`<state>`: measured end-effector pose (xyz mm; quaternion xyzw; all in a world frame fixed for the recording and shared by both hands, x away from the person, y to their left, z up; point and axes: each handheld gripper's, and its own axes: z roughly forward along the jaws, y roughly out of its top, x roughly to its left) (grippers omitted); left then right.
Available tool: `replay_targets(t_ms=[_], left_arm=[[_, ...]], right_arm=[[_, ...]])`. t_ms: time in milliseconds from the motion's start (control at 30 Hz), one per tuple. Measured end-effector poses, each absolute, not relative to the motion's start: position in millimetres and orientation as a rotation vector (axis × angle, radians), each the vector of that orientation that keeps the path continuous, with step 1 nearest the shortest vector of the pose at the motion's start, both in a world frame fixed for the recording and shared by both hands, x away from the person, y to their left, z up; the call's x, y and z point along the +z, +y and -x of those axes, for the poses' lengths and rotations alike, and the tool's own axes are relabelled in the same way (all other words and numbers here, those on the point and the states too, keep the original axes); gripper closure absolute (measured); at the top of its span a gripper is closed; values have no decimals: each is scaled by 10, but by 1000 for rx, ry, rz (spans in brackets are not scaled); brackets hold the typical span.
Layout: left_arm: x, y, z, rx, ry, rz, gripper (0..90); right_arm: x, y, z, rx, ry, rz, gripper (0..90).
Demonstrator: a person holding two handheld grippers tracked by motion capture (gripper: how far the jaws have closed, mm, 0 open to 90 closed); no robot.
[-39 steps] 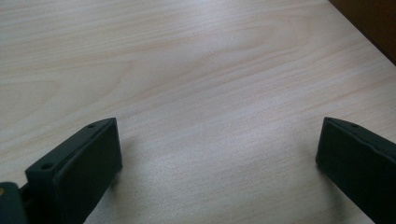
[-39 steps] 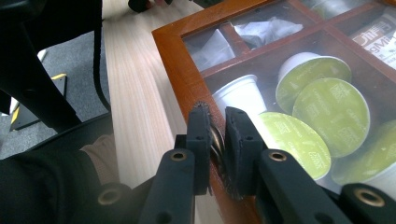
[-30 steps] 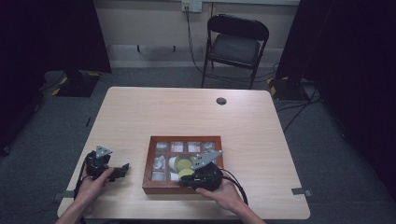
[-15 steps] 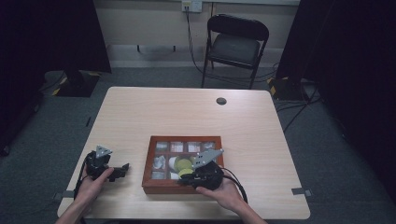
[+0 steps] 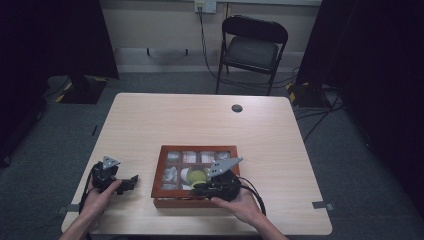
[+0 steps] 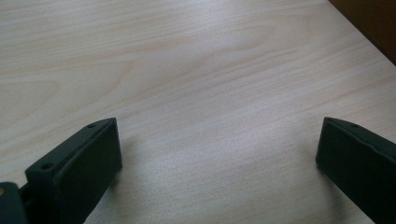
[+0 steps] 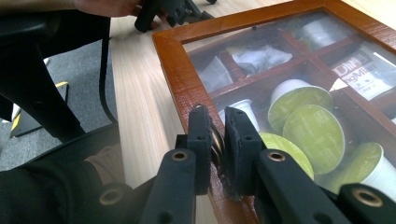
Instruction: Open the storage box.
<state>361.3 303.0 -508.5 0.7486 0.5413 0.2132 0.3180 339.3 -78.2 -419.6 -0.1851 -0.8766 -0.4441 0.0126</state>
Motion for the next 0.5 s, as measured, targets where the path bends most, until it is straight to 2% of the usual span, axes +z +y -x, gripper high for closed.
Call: replay_targets(t_ms=[500], left_arm=[[-5086, 3035, -3613, 559, 1418, -1972, 0]], right_arm=[[-4122, -802, -3421, -1403, -2705, 595, 814]])
